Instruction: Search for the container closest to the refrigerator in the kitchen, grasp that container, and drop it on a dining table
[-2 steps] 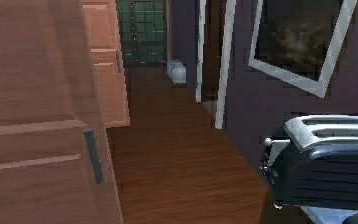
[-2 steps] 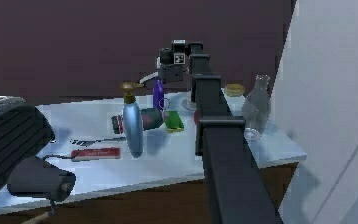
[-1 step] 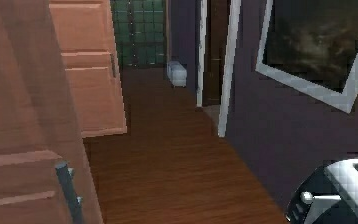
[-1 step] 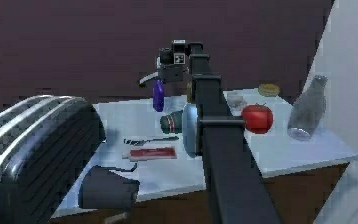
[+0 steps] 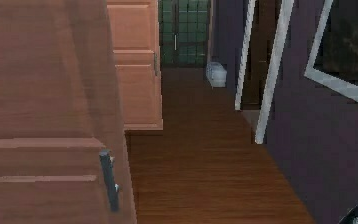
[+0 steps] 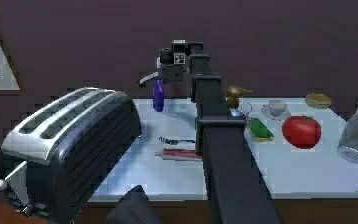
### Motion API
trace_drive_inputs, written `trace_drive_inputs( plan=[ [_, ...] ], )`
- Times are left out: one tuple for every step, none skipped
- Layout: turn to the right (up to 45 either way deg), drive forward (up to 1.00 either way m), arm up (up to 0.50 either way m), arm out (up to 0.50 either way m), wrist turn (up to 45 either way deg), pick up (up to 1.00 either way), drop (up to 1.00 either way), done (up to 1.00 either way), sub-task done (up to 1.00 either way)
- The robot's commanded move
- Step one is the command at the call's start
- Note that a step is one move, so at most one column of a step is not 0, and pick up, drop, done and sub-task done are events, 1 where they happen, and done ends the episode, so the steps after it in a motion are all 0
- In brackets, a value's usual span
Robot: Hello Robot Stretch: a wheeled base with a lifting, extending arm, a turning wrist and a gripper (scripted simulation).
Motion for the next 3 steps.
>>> trace_drive_inputs(
  plan=[
    [0.0, 0.6, 0.0, 0.0, 0.0, 0.0, 0.0, 0.0, 0.0],
    [-15.0, 0.0, 0.0, 0.0, 0.0, 0.0, 0.0, 0.0, 0.0],
    [0.0, 0.6, 0.0, 0.0, 0.0, 0.0, 0.0, 0.0, 0.0]
  ],
)
